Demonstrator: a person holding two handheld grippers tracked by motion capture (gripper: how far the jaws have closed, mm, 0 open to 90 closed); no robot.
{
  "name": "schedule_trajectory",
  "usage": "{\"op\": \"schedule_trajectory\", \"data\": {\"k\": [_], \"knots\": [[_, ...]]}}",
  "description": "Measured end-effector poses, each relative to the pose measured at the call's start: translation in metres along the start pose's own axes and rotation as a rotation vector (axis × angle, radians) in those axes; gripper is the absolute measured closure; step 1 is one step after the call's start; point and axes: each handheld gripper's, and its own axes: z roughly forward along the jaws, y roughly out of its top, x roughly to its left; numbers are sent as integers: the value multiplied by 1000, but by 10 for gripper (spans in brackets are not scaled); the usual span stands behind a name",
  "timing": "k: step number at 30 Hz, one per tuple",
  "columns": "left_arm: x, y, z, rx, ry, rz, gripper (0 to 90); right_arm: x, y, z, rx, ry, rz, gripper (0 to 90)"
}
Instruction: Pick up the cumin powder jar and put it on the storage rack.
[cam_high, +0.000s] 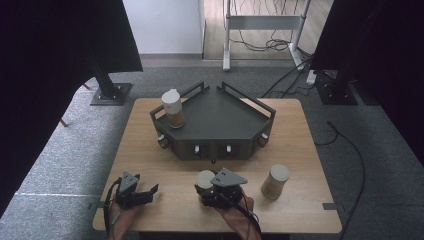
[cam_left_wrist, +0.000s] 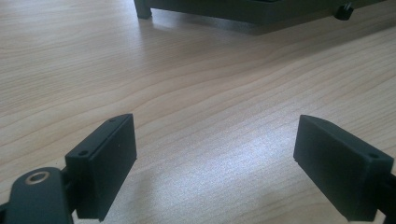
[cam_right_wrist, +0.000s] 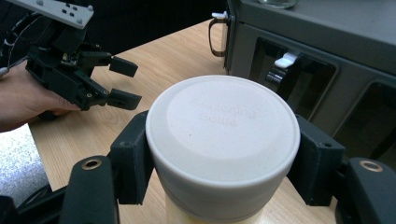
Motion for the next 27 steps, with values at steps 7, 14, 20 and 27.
{"op": "schedule_trajectory", "data": {"k": [7, 14, 20, 27], "knots": [[0, 0, 0, 0, 0, -1, 130, -2, 13, -1, 3, -3, -20, 331], [0, 0, 0, 2, 1, 3, 130, -9, 28, -3, -11, 1, -23, 332], [0, 0, 0, 1, 1, -1, 130, -16, 40, -5, -22, -13, -31, 331], [0, 0, 0, 3, 0, -1, 130, -29, 53, -6, -29, -21, -8, 331]]}}
